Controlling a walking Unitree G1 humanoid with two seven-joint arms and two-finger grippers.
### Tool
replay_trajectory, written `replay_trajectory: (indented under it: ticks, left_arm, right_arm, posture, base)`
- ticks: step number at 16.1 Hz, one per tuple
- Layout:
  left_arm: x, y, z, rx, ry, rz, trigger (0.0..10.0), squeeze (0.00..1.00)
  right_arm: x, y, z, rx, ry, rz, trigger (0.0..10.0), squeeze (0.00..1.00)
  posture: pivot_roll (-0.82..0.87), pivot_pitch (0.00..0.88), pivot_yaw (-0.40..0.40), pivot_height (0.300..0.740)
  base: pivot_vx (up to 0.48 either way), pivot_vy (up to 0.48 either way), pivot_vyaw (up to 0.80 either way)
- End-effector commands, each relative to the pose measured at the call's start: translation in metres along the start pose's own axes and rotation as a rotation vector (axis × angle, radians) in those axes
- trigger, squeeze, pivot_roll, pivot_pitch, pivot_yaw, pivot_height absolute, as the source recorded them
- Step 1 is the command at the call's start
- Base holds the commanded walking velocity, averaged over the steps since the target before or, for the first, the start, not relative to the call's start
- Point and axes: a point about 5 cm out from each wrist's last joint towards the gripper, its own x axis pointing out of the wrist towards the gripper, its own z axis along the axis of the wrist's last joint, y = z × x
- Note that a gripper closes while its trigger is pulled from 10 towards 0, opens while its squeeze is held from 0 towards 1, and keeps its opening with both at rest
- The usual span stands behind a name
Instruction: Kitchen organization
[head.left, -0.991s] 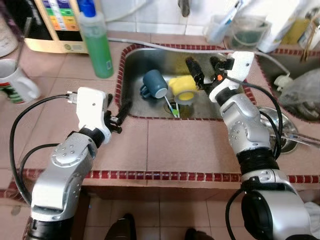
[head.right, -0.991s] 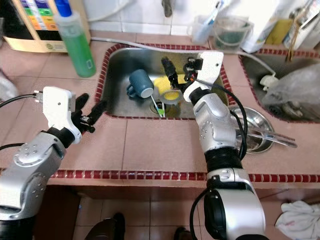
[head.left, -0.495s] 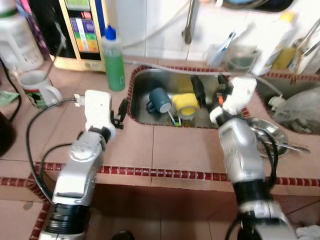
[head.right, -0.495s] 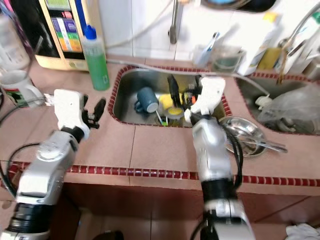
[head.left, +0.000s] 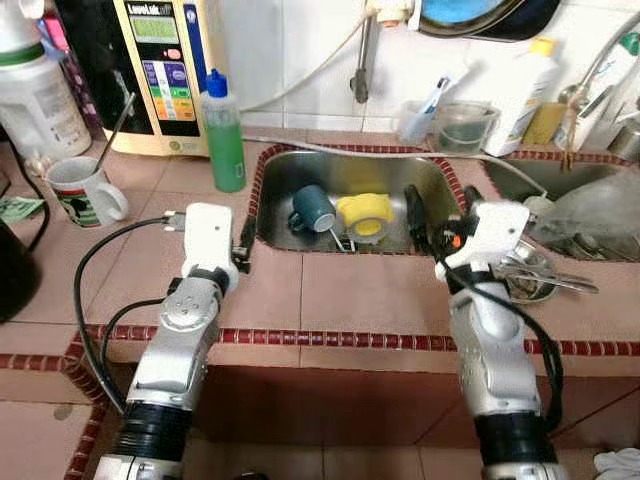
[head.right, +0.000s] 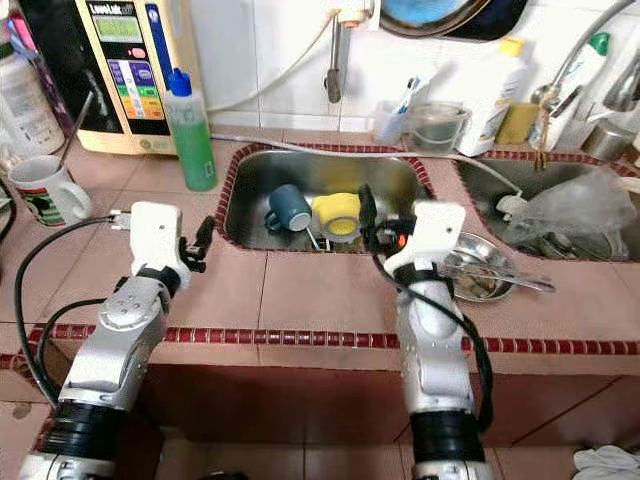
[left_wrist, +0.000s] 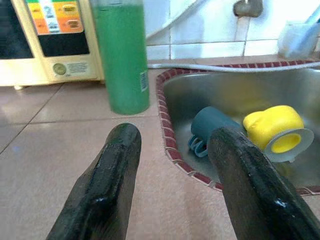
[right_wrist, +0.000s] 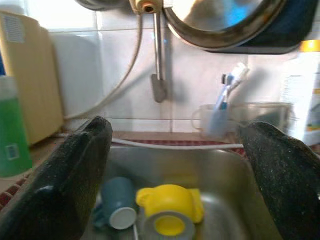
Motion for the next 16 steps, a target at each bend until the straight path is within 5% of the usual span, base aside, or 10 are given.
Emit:
replay_trajectory:
  ticks: [1,9,16]
  left_arm:
    - [0.005,0.000,0.005,-0.024,-0.027,0.006,10.0,0.00]
    - [0.006,-0.001,0.004,-0.078,-0.091,-0.075,10.0,0.00]
    - [-0.001,0.001,0.004,-0.018,-0.145,-0.130,10.0,0.00]
  right_arm:
    - [-0.002,0.002,0.002,-0.010,-0.019,-0.001,10.0,0.00]
    - [-0.005,0.015,-0.004,-0.047,-0.018,0.012,10.0,0.00]
    - [-0.003,0.021,-0.008,-0.049,-0.014,0.037,10.0,0.00]
  posture:
    - [0.05,0.000,0.008,0.740]
    - [0.05,0.000,0.018,0.740]
    - [0.07,0.000,0.013,0.740]
  base:
    - [0.000,0.000,0.00]
    - [0.000,0.000,0.00]
    - [0.000,0.000,0.00]
